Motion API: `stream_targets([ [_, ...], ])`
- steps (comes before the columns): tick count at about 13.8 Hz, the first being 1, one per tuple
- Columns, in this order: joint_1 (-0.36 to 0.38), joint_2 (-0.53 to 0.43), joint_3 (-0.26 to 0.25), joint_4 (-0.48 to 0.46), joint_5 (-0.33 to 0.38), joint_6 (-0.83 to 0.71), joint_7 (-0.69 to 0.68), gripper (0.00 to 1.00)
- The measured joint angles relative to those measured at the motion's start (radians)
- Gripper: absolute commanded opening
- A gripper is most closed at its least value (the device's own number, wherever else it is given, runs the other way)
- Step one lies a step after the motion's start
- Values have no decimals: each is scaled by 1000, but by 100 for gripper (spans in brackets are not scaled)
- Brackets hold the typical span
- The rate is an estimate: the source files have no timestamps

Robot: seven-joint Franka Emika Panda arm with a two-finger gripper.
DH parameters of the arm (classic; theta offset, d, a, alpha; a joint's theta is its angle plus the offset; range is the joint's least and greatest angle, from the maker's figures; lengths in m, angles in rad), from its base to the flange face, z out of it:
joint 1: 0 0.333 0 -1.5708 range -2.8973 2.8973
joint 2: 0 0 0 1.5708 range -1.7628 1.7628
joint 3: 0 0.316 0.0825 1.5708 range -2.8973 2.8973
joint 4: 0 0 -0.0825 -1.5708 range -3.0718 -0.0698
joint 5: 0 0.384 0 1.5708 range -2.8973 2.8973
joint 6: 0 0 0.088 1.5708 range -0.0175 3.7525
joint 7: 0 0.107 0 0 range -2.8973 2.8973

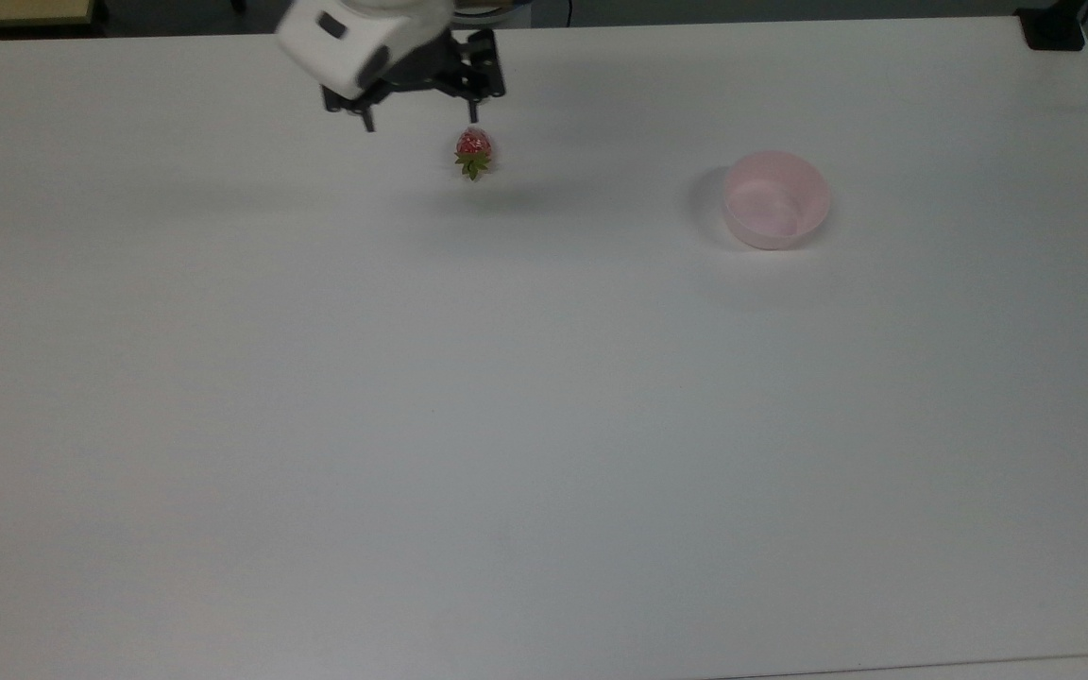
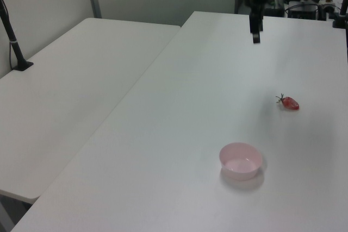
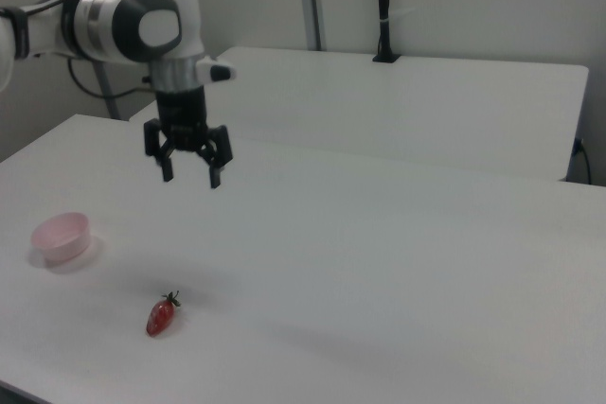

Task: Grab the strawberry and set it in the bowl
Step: 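Move the open gripper over the red strawberry and lower it, then close the gripper on the strawberry and lift it off the table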

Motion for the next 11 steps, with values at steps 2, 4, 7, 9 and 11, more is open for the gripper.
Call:
stream_targets([
  [2,33,-20,0,-81,0,0,-3,100],
  [4,61,-45,0,-184,-1,19,-12,100],
  [7,89,-86,-1,-343,-9,119,-14,93],
  [9,111,-105,-1,-436,-21,195,-14,87],
  [11,127,-108,-1,-492,-40,250,-14,79],
])
